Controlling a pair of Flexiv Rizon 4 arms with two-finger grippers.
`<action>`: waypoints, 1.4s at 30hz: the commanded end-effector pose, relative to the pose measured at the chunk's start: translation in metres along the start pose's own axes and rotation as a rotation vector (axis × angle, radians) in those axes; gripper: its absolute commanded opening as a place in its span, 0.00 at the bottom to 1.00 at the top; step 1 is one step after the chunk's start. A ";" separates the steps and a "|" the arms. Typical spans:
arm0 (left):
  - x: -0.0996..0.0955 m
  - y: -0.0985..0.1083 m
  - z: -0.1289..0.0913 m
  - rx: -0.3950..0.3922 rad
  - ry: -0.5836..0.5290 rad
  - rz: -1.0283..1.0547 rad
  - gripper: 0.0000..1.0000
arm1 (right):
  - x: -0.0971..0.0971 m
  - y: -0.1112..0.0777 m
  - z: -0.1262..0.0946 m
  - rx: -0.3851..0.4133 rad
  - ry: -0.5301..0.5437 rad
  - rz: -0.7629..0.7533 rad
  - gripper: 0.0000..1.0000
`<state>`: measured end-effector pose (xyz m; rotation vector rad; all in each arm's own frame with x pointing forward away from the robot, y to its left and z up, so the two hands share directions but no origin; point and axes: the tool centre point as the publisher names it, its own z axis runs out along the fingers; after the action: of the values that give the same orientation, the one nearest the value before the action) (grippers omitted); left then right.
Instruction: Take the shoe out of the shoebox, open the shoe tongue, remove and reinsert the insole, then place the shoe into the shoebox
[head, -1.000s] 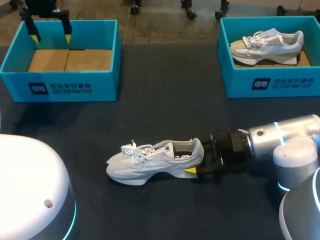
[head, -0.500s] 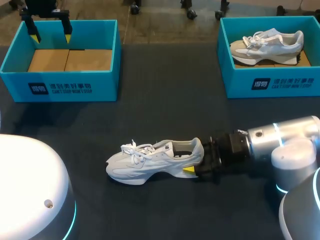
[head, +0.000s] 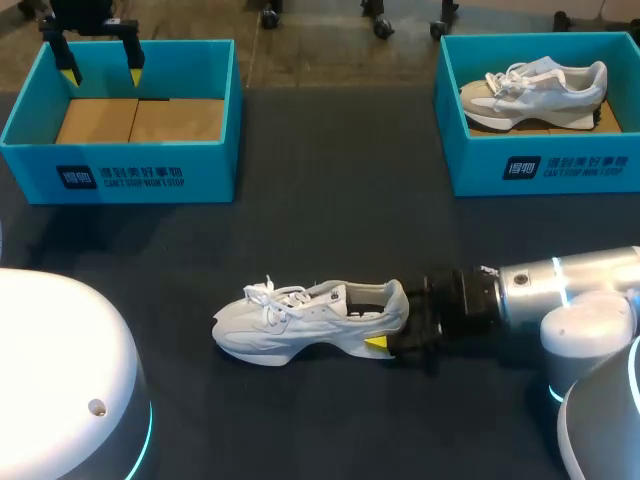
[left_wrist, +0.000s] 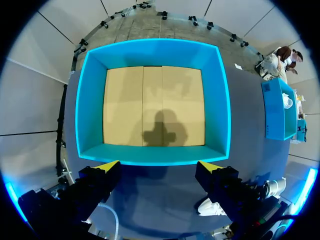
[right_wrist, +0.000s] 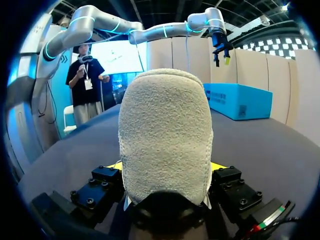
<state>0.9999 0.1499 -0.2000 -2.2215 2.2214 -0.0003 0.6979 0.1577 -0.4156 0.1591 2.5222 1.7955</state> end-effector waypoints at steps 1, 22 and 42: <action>0.000 0.000 0.000 0.000 0.000 0.000 1.00 | 0.004 0.000 0.000 0.001 -0.025 -0.002 0.00; 0.048 0.104 -0.018 0.056 0.062 0.068 1.00 | 0.004 0.000 0.000 0.001 -0.025 -0.002 0.00; 0.161 0.230 -0.016 0.101 0.097 0.022 1.00 | 0.004 0.000 0.000 0.001 -0.025 -0.002 0.00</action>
<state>0.7893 0.0001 -0.1831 -2.2467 2.3148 -0.1221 0.6950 0.1566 -0.4154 0.1781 2.5000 1.7862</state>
